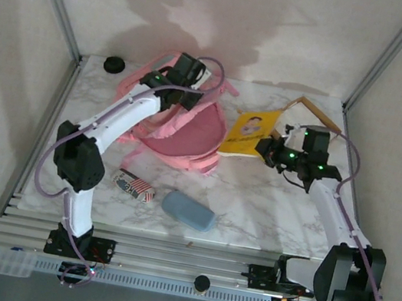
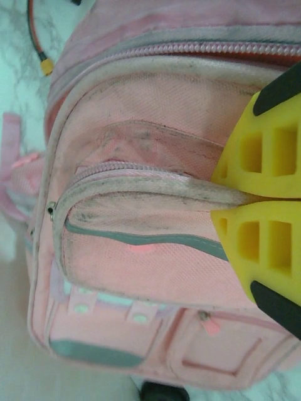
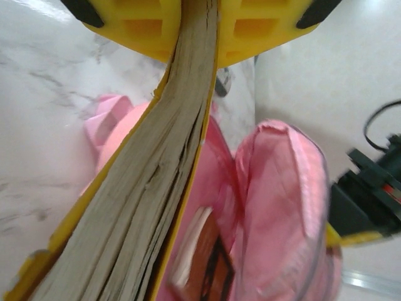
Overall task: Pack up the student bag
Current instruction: Open the student bag at the center of the table, then place the book in the student bag.
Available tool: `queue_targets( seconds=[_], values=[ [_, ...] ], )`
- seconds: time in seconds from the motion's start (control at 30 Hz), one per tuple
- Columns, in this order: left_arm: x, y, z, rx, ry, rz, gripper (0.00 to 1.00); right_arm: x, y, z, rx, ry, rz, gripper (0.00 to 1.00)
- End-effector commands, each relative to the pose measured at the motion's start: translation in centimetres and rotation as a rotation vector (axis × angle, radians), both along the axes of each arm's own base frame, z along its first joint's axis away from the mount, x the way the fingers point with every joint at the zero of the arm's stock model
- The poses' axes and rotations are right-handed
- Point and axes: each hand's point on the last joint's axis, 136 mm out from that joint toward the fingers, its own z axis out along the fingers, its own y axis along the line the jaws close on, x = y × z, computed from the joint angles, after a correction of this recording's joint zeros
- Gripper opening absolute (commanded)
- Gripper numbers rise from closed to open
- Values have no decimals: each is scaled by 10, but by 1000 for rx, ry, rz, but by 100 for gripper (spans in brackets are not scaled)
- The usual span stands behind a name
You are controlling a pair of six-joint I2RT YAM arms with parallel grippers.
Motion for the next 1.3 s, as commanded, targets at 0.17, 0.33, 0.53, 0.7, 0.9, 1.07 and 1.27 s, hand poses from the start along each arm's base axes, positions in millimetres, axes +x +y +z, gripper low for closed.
queue_targets(
  seconds=[0.17,0.33,0.53,0.7,0.9,1.07,1.27],
  values=[
    [-15,31,82,-111,-116,63,0,-12,113,31,127,-138,290,0],
    [-17,28,85,-130,-105,52,0,4,161,19,184,-162,323,0],
    [-23,25,89,-173,-109,33,0,57,208,-7,309,-162,348,0],
    [-21,27,83,-163,-101,53,0,85,245,-59,272,-87,429,4],
    [-18,32,77,-146,-102,76,0,135,228,-115,97,0,330,32],
    [-19,35,74,-145,-106,85,0,142,199,-96,-14,-57,215,63],
    [-18,34,74,-175,-107,83,0,95,188,-99,-142,-19,185,71]
  ],
)
